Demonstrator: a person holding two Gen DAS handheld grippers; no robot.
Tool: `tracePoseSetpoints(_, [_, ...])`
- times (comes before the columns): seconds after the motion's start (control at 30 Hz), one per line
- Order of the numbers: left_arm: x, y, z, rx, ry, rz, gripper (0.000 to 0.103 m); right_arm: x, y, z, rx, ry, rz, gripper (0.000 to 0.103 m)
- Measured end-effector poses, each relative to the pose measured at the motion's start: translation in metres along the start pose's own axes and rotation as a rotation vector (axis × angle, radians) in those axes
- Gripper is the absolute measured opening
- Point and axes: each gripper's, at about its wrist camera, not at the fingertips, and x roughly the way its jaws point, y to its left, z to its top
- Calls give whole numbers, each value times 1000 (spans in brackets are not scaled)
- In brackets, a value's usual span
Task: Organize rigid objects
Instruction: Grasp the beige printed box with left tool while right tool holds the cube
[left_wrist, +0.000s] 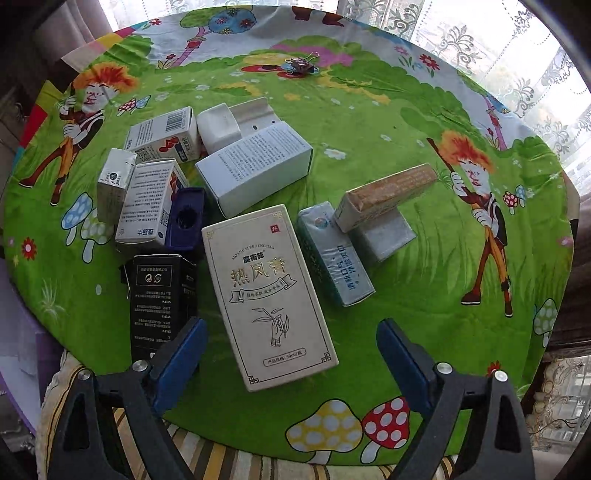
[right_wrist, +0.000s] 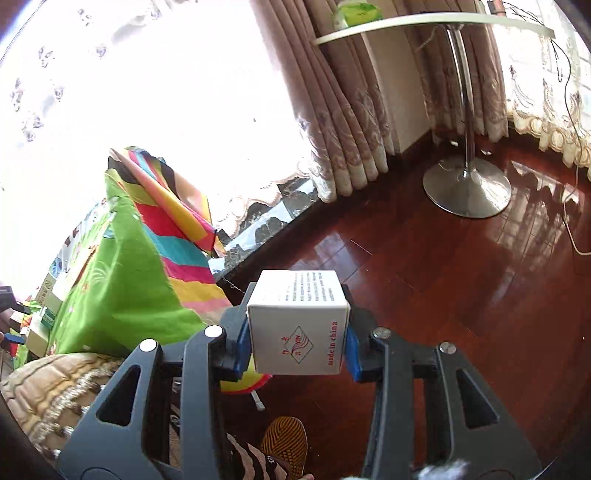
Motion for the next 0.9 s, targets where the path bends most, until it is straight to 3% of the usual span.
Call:
tracePoseSetpoints(0.03, [6, 4, 0, -4, 19, -5, 57, -4, 12, 6, -25, -6, 12, 44])
tracePoseSetpoints(0.13, [-7, 10, -9, 25, -15, -59, 53, -13, 41, 15, -74, -26, 54, 44])
tracePoseSetpoints(0.47, [-85, 45, -65, 132, -177, -238, 52, -60, 108, 24, -177, -49, 103, 44])
tracePoseSetpoints(0.67, [-111, 74, -92, 174, -281, -249, 52, -87, 159, 23, -276, -46, 118, 44])
tracePoseSetpoints(0.9, [-132, 117, -114, 143, -380, -232, 52, -104, 231, 8, -406, -31, 203, 44])
